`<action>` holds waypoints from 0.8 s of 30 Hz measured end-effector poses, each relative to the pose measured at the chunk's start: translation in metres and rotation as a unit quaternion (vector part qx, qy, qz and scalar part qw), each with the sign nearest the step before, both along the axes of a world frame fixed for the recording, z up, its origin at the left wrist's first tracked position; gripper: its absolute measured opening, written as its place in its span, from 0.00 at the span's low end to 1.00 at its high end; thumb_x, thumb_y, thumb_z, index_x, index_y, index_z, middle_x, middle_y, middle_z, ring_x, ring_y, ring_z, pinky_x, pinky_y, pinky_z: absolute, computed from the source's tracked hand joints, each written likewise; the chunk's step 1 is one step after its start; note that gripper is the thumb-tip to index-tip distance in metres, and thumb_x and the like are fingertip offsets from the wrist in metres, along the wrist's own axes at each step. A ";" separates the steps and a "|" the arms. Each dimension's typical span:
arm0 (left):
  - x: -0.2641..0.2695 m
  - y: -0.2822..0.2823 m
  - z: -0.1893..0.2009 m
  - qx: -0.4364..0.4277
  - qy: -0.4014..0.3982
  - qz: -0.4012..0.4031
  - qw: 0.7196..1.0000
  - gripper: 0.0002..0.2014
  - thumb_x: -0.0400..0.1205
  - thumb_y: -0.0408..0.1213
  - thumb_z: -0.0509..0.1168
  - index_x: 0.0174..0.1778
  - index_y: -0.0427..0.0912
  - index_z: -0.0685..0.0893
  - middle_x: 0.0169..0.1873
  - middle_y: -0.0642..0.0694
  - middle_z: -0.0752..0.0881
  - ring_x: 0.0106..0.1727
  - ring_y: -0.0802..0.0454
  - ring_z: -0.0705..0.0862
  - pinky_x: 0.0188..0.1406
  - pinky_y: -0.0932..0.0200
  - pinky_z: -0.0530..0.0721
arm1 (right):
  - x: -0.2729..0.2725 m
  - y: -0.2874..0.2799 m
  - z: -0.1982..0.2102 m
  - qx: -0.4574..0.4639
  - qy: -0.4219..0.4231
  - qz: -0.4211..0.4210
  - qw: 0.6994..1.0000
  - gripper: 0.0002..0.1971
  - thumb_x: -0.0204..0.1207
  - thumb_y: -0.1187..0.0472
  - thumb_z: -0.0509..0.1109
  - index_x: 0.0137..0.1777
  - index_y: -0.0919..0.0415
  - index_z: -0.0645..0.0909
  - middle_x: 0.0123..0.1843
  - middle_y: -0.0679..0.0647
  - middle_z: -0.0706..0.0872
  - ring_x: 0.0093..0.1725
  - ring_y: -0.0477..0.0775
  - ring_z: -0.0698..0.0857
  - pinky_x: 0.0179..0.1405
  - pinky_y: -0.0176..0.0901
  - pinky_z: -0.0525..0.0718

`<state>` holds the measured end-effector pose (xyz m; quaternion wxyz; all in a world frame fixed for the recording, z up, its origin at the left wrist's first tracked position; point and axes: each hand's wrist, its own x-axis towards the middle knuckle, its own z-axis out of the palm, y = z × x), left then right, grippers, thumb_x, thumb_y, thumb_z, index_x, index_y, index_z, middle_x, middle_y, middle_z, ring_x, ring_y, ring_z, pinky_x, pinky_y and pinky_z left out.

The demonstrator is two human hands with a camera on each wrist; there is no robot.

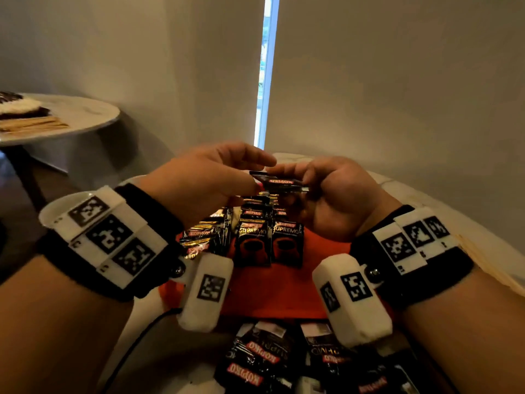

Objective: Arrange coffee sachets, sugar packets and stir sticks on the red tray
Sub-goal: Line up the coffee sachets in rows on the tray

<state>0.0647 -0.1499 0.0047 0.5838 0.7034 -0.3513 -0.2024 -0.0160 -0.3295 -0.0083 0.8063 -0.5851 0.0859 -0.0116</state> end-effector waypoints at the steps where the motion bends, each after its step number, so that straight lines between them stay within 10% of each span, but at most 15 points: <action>1: 0.000 0.001 -0.004 0.004 -0.013 0.011 1.000 0.14 0.77 0.21 0.69 0.52 0.45 0.90 0.54 0.38 0.90 0.46 0.46 0.84 0.51 0.45 0.81 | 0.000 0.001 -0.001 -0.018 -0.003 0.012 1.000 0.27 0.69 0.68 0.55 0.66 0.70 0.82 0.52 0.62 0.85 0.31 0.49 0.78 0.26 0.36 0.75; 7: 0.006 0.004 -0.024 -0.014 0.014 0.055 0.998 0.10 0.79 0.32 0.71 0.55 0.34 0.88 0.43 0.40 0.90 0.41 0.50 0.84 0.44 0.49 0.79 | -0.002 0.009 -0.003 -0.181 0.014 0.080 0.980 0.11 0.74 0.63 0.70 0.56 0.58 0.84 0.36 0.56 0.83 0.26 0.47 0.74 0.20 0.36 0.66; 13: 0.012 0.011 -0.026 0.040 0.039 0.051 0.997 0.06 0.77 0.36 0.74 0.44 0.37 0.87 0.41 0.35 0.89 0.38 0.43 0.82 0.25 0.61 0.75 | 0.004 0.013 -0.003 -0.264 -0.045 -0.038 0.963 0.03 0.79 0.65 0.72 0.48 0.57 0.85 0.33 0.53 0.80 0.27 0.48 0.73 0.18 0.36 0.68; 24: 0.025 0.022 -0.021 0.192 0.160 0.051 0.967 0.13 0.79 0.54 0.70 0.46 0.47 0.84 0.31 0.50 0.83 0.35 0.52 0.83 0.44 0.47 0.84 | 0.016 0.011 -0.028 -0.211 0.058 -0.104 0.970 0.02 0.80 0.72 0.68 0.49 0.66 0.80 0.27 0.56 0.80 0.23 0.49 0.77 0.17 0.37 0.72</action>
